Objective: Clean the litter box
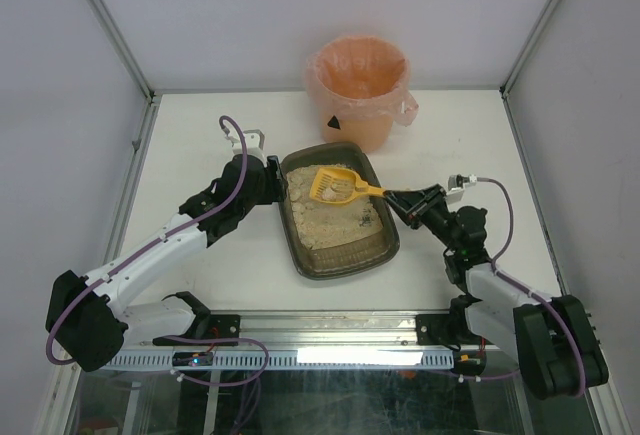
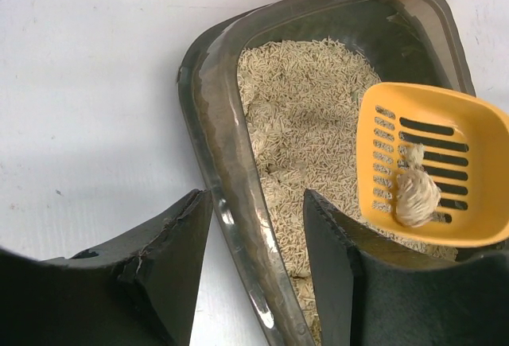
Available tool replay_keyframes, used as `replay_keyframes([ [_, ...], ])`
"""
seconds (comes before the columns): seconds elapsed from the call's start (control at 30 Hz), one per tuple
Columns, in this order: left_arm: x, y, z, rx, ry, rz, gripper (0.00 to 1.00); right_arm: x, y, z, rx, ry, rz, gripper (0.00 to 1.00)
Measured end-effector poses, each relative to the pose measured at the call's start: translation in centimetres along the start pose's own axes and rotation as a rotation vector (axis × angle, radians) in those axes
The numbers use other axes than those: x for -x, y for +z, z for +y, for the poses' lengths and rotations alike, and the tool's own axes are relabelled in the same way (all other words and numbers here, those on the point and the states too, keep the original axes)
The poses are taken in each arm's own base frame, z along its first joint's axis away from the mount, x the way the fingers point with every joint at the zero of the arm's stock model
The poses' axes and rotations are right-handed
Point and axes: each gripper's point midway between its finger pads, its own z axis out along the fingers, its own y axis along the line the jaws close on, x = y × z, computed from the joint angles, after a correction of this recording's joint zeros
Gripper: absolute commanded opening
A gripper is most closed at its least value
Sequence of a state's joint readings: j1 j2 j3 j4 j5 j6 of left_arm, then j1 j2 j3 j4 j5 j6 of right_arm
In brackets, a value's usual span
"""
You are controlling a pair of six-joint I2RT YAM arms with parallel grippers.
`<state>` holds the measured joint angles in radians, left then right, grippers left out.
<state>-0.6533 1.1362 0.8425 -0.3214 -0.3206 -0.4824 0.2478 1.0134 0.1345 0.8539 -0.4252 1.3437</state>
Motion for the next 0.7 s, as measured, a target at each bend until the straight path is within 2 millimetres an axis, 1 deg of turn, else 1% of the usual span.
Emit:
replay_keyframes([
  [0.07,0.0,0.0,0.0,0.000,0.000,0.000,0.52,0.2,-0.1,-0.3,-0.012,0.004,-0.009,0.00],
  [0.2,0.0,0.0,0.0,0.000,0.000,-0.001,0.51,-0.4,0.0,0.0,-0.005,-0.003,0.016,0.00],
  [0.3,0.0,0.0,0.0,0.000,0.000,0.000,0.52,0.2,-0.1,-0.2,-0.017,0.001,-0.016,0.00],
  [0.4,0.0,0.0,0.0,0.000,0.000,-0.001,0.52,0.0,0.0,0.0,-0.014,-0.005,0.000,0.00],
  [0.5,0.0,0.0,0.0,0.000,0.000,0.000,0.53,0.6,-0.2,-0.2,-0.021,0.003,-0.024,0.00],
  [0.63,0.0,0.0,0.0,0.000,-0.001,-0.001,0.53,0.3,0.0,-0.1,-0.014,-0.003,-0.005,0.00],
  [0.7,0.0,0.0,0.0,0.000,0.000,-0.001,0.53,0.6,-0.2,-0.3,-0.020,0.012,-0.018,0.00],
])
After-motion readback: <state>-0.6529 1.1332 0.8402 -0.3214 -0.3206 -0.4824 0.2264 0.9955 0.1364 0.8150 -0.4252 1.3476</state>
